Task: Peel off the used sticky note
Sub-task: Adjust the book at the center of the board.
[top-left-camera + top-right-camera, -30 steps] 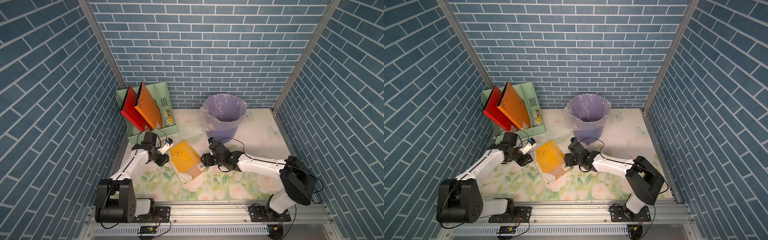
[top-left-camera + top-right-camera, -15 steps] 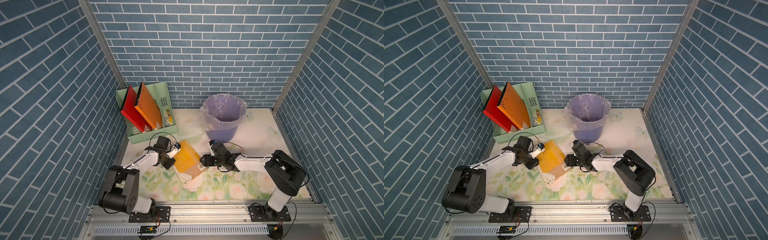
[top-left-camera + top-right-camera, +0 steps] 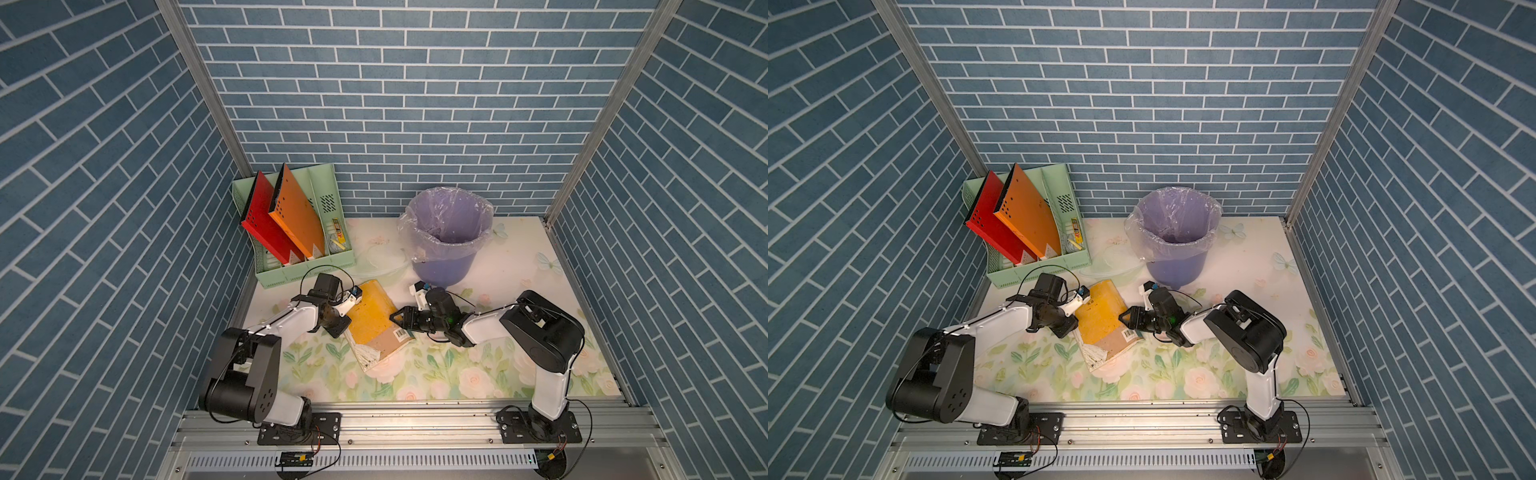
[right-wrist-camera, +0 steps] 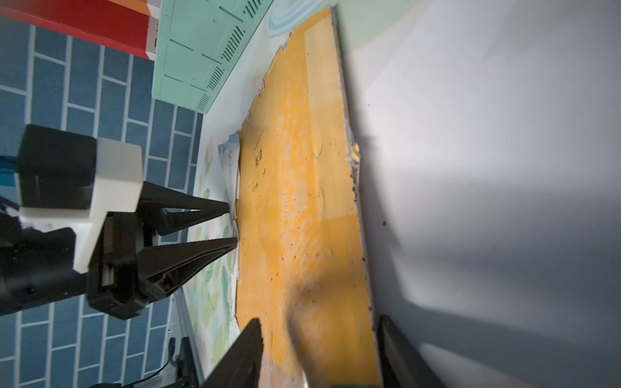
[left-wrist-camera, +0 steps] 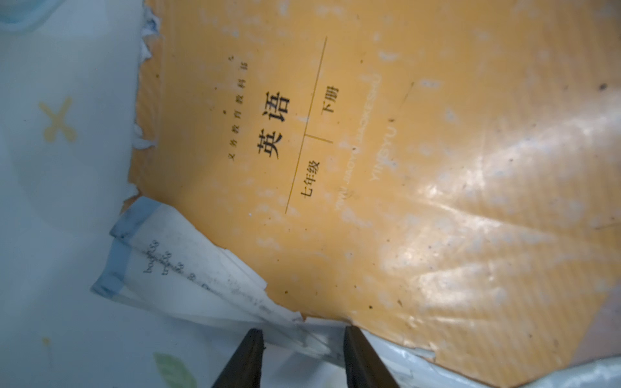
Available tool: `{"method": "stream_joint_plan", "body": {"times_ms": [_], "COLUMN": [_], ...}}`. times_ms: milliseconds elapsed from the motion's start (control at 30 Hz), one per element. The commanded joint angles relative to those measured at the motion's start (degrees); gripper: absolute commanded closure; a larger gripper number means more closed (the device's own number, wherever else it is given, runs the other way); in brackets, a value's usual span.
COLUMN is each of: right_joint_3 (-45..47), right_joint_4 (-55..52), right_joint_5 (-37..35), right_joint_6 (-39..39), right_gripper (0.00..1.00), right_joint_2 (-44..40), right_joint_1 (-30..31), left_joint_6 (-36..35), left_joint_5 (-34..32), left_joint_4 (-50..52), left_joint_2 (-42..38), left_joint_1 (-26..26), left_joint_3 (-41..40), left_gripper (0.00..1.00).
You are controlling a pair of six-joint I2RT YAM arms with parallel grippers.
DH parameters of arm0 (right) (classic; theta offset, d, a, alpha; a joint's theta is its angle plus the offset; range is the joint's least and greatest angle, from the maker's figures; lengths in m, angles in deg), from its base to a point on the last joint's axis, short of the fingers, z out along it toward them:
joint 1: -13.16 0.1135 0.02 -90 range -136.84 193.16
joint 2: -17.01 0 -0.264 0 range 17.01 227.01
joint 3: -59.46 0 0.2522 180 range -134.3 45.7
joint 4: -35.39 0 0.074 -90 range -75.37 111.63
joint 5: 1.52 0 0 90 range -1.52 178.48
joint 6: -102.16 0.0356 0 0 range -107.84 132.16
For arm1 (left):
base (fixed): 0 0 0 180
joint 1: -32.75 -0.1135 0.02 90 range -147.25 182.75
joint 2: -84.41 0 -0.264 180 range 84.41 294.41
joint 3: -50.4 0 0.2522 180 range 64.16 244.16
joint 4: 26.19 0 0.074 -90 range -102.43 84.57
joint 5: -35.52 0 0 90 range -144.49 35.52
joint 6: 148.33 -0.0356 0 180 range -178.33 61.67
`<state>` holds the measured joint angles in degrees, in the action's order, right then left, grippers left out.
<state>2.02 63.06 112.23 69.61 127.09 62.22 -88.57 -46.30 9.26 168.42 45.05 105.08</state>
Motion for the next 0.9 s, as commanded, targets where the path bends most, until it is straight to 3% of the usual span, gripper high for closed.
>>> {"method": "stream_joint_plan", "body": {"times_ms": [0,200,400,467,500,667,867], "right_joint_3": [1.1,1.4,0.6,-0.9,-2.2,-12.4,-26.7], "right_joint_4": [17.2,23.2,10.3,1.8,-3.8,-33.8,-61.5], "right_joint_5": [7.4,7.1,4.4,2.2,0.7,-13.5,-35.5], "right_joint_6": [10.6,14.2,7.7,3.7,1.0,-14.1,-26.2], "right_gripper": [0.47,0.58,0.80,0.98,1.00,1.00,1.00], "right_joint_2": [1.6,0.3,-4.5,-6.2,-7.1,-14.6,-19.8], "right_joint_1": [2.8,4.3,4.3,4.3,4.4,6.2,11.0], "left_joint_6": [-0.9,-1.2,-1.1,-1.0,-1.0,-0.7,-1.4], "left_joint_5": [-2.6,-2.8,-2.8,-2.3,-1.8,3.6,11.3], "left_joint_4": [0.2,0.4,0.7,1.5,2.2,9.9,18.7], "left_joint_2": [3.6,3.7,3.0,2.2,1.6,-2.8,-4.4], "left_joint_1": [0.3,0.3,0.3,0.2,0.2,-2.2,-11.4], "left_joint_3": [-1.1,-0.9,-1.0,-0.4,0.2,7.5,17.7], "left_gripper": [0.56,0.56,0.56,0.56,0.56,0.53,0.48]}}
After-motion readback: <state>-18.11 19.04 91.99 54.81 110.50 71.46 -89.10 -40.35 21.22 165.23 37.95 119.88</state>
